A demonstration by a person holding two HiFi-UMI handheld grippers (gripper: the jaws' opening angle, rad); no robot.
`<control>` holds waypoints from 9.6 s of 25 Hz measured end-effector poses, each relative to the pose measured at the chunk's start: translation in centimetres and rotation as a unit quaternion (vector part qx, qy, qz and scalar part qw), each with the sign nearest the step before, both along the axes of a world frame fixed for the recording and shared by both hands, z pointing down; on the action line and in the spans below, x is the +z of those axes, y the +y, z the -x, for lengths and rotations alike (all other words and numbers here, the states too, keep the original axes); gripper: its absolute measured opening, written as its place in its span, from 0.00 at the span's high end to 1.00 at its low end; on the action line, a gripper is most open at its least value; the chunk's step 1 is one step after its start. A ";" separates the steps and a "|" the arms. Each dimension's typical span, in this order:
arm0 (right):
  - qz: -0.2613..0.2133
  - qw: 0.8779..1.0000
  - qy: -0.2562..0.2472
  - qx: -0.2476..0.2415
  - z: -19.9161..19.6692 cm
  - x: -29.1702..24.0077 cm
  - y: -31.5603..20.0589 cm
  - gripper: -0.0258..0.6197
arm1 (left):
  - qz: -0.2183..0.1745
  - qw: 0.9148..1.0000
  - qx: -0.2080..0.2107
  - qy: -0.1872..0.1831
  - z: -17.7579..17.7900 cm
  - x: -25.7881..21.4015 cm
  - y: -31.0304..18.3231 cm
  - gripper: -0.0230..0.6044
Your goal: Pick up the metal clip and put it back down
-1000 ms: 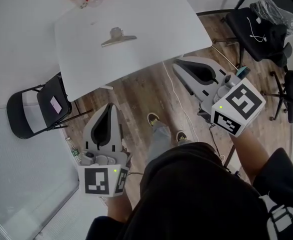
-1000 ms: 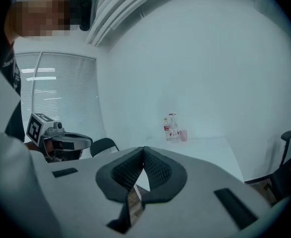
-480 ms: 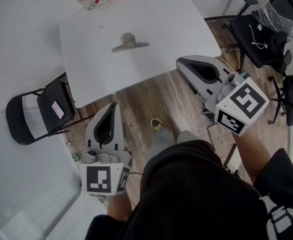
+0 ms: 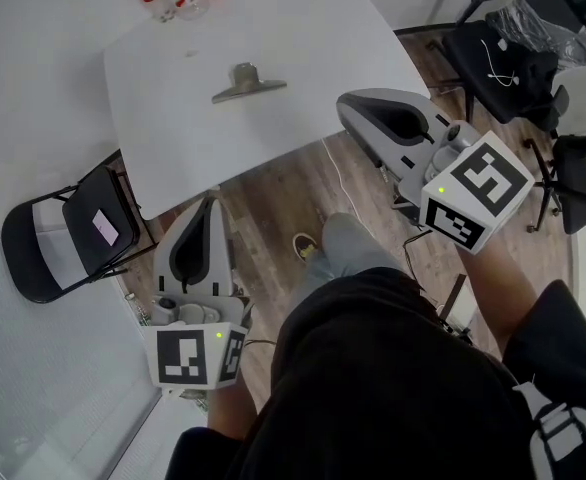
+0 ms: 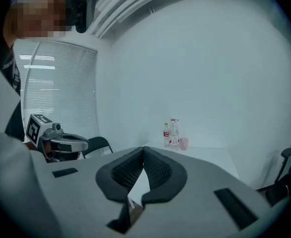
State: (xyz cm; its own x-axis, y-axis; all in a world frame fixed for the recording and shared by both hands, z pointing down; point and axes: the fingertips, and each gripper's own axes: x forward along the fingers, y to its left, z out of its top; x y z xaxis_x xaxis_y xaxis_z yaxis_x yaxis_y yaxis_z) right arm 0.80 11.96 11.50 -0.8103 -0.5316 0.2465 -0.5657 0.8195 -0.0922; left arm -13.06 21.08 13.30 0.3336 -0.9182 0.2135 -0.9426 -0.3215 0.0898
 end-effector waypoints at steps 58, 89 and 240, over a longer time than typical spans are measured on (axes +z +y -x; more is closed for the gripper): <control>0.046 0.998 0.016 -0.025 2.8 5.3 -14.1 0.93 | 0.040 0.999 -0.009 -0.003 2.1 3.8 -14.9 0.93; 0.080 0.994 -0.021 -0.067 1.0 6.8 -26.1 0.93 | 0.063 0.995 -0.045 -0.060 0.3 2.9 -27.1 0.93; 0.351 0.880 0.099 -0.306 16.3 32.6 -21.5 0.87 | 0.237 0.970 -0.026 -0.041 7.2 31.6 -28.1 0.93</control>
